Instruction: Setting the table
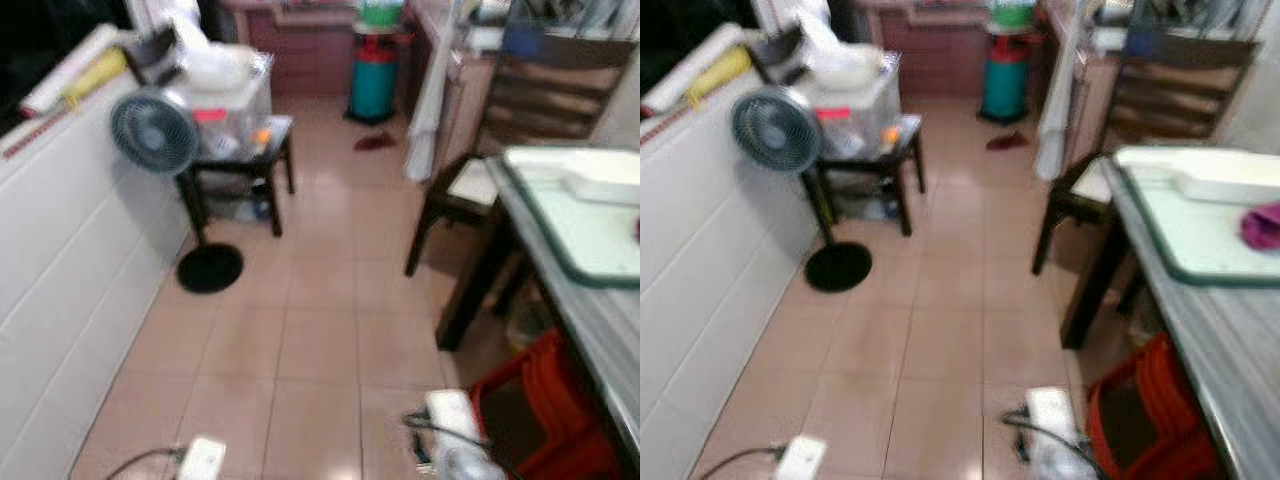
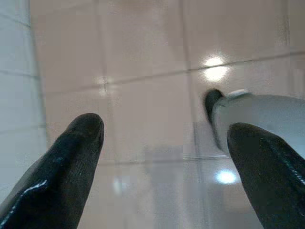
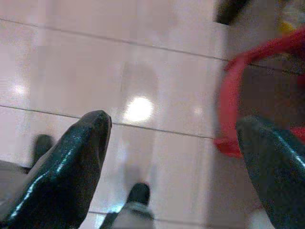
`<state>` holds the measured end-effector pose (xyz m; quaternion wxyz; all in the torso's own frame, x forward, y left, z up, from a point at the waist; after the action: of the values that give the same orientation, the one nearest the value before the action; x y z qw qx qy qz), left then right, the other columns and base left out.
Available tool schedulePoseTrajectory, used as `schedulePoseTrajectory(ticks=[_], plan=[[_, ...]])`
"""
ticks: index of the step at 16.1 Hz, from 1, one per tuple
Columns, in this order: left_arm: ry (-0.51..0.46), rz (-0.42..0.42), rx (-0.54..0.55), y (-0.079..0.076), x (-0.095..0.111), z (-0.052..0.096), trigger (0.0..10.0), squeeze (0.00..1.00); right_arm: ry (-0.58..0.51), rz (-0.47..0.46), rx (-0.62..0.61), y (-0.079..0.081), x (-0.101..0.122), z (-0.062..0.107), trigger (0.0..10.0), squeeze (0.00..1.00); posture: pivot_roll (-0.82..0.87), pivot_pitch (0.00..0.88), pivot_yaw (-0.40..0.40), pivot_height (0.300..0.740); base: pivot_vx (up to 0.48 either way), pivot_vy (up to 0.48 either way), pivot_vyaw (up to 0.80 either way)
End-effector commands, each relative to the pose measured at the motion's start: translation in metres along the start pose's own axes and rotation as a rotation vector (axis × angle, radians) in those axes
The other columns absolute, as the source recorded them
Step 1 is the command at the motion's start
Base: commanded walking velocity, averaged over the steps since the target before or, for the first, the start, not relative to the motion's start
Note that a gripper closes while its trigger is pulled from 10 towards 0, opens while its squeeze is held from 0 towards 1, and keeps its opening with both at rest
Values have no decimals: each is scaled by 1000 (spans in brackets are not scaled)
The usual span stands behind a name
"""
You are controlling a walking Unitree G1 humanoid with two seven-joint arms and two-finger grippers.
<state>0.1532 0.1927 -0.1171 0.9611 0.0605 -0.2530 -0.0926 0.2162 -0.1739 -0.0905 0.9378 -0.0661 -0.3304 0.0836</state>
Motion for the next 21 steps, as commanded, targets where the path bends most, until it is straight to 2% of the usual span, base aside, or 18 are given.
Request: schedulePoseTrajectory(ticks=[1, 2, 4, 6, 9, 10, 13, 16, 18, 19, 21], plan=[[5, -7, -9, -3, -2, 0, 10000, 0, 3, 5, -4, 0, -3, 1, 10000, 0, -57, 1, 60, 740, 0, 368, 0], [6, -10, -7, -2, -3, 0, 10000, 0, 2, 16, 2, 7, -5, 2, 10000, 0, -57, 1, 60, 740, 0, 371, 0], [6, -10, 2, 5, -5, 1, 10000, 0, 2, 19, 0, 4, -5, 1, 10000, 0, -58, 1, 60, 740, 0, 369, 0], [3, -8, 20, 23, -7, 3, 10000, 0, 0, 26, -1, 1, -4, 1, 10000, 0, -60, 3, 58, 740, 0, 371, 0], [-4, -2, 35, 39, -7, 4, 10000, 0, 9, 30, 1, 0, -6, 1, 10000, 0, -59, 3, 58, 740, 0, 372, 135], [-9, -3, 32, 37, -5, 4, 10000, 0, 9, 32, 3, 0, -6, 1, 10000, 0, -60, 3, 59, 740, 0, 371, 494], [-35, -12, 7, 15, 8, 0, 10000, 0, 9, 36, 5, 0, -5, 1, 10000, 0, -59, 3, 58, 740, 0, 372, 504], [-67, -24, -15, -12, 30, -4, 10000, 0, 6, 38, 8, 1, -4, 1, 10000, 0, -58, 3, 58, 740, 0, 374, 535], [-81, -28, -19, -20, 39, -5, 10000, 0, 7, 27, 3, -1, -5, 1, 10000, 0, -59, 3, 58, 740, 0, 187, 284], [-94, -41, -20, -21, 43, -5, 10000, 0, 7, 31, 2, -1, -5, 1, 10000, 0, -60, 3, 58, 740, 0, 0, 0], [-93, -66, -3, 5, 36, -4, 10000, 0, 8, 28, -2, -2, -5, 1, 10000, 0, -62, 1, 58, 740, 0, 0, 0]])
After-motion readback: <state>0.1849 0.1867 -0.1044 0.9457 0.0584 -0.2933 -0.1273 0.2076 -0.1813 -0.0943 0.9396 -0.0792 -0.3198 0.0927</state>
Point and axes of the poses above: a point about 5 cm out from each wrist's last joint towards the gripper, its own z axis pointing back from the gripper into the wrist, its own x axis along the axis of the wrist's last joint, y = z × x, the point moved 2 cm from there along -z, pointing out of the wrist towards the gripper, and after that the axes turned 3 degrees about z, right-handed, at the moved point
